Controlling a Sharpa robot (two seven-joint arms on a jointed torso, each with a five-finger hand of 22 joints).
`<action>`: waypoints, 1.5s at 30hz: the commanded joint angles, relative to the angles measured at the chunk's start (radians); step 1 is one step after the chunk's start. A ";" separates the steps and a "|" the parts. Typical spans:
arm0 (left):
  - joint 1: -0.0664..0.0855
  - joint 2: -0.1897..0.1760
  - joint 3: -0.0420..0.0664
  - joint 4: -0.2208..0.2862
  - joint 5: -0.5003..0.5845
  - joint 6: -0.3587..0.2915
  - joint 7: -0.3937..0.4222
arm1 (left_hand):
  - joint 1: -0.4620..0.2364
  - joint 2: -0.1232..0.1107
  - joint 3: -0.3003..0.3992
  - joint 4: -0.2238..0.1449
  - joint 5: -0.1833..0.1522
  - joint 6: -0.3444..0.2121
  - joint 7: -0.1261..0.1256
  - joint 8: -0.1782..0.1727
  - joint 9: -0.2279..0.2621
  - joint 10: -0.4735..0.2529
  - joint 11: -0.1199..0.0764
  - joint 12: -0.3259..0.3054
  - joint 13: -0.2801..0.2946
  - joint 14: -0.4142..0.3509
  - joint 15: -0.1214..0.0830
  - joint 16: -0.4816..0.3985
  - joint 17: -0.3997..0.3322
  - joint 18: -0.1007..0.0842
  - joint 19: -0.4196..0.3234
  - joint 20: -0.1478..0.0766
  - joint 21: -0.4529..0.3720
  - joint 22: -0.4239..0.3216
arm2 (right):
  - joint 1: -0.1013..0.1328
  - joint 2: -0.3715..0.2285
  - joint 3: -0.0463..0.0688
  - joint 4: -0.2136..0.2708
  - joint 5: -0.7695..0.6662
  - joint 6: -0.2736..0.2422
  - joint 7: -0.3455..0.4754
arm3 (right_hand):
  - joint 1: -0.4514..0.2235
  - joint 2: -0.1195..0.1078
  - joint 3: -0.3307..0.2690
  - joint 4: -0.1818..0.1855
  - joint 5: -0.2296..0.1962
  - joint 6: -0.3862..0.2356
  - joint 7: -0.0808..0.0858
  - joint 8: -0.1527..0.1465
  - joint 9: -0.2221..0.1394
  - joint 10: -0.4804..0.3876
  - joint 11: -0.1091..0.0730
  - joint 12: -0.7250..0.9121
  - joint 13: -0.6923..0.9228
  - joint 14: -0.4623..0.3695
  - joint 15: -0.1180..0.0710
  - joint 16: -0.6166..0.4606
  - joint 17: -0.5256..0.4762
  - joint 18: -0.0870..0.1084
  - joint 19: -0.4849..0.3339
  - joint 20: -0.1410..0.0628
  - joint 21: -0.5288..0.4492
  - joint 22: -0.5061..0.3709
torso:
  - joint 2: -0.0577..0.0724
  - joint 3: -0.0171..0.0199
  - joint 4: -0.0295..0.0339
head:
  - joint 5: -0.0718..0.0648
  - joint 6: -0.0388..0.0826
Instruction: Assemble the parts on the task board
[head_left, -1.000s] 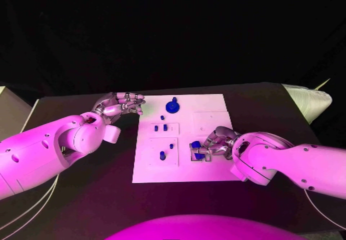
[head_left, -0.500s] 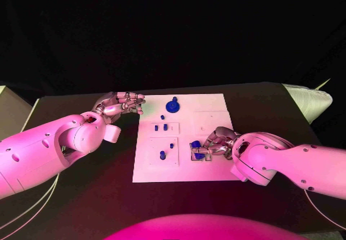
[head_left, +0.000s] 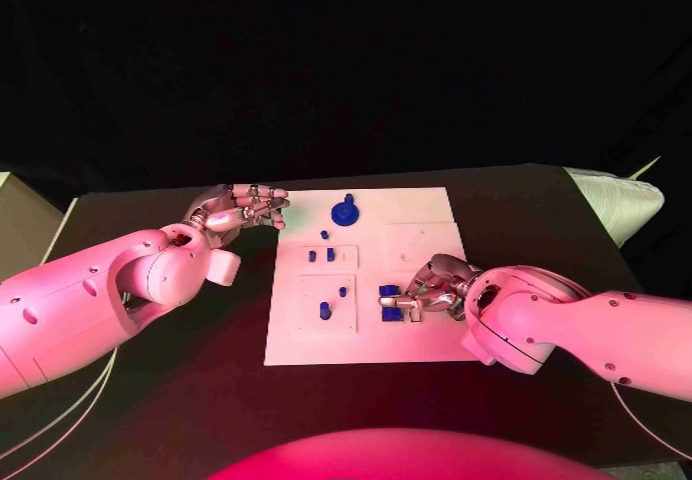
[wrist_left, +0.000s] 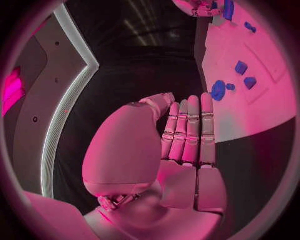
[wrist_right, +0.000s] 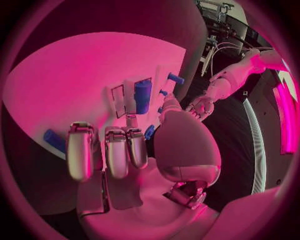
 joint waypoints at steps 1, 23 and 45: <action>0.000 0.002 0.001 0.000 0.006 0.003 0.004 | -0.001 0.005 -0.001 0.001 0.006 0.007 0.000 -0.005 0.002 0.009 -0.001 -0.006 0.001 0.006 0.001 -0.005 0.002 0.004 0.008 -0.002 -0.006 -0.002 | -0.002 -0.006 0.000 0.005 -0.033 0.005 0.041 | -0.007 0.008 -0.001 -0.001 -0.002 -0.009 0.000 0.006 0.001 0.086 -0.003 -0.004 0.246 0.104 -0.004 0.004 0.263 -0.014 0.078 -0.003 0.003 0.201 | 0.000 0.0007 -0.0002 | -0.002 0.003; -0.001 0.008 0.001 0.002 0.016 0.001 0.036 | -0.001 0.004 -0.002 0.001 0.006 0.006 0.000 -0.007 0.002 0.010 -0.001 -0.007 0.002 0.006 0.001 -0.005 0.002 0.004 0.009 -0.002 -0.006 -0.002 | 0.020 -0.167 0.003 -0.010 0.088 -0.015 0.405 | 0.302 0.064 0.140 -0.015 0.007 -0.046 0.014 -0.020 -0.021 0.101 0.007 0.021 0.261 0.104 0.004 0.004 0.263 -0.016 0.080 0.002 0.010 0.209 | -0.002 -0.0011 -0.0009 | -0.022 0.008; -0.009 0.014 0.001 0.006 0.022 0.002 0.045 | -0.003 0.004 -0.004 0.003 0.005 0.007 -0.001 -0.008 0.002 0.015 -0.002 -0.006 0.003 0.008 0.001 -0.004 0.003 0.004 0.010 -0.001 -0.007 -0.003 | 0.008 -0.311 0.001 -0.010 -0.196 0.047 0.281 | 0.309 0.009 0.178 -0.006 0.008 0.026 0.003 -0.040 -0.053 0.103 -0.001 0.024 0.263 0.104 -0.001 0.004 0.263 -0.017 0.080 0.002 0.014 0.214 | -0.001 0.0013 -0.0012 | -0.068 0.022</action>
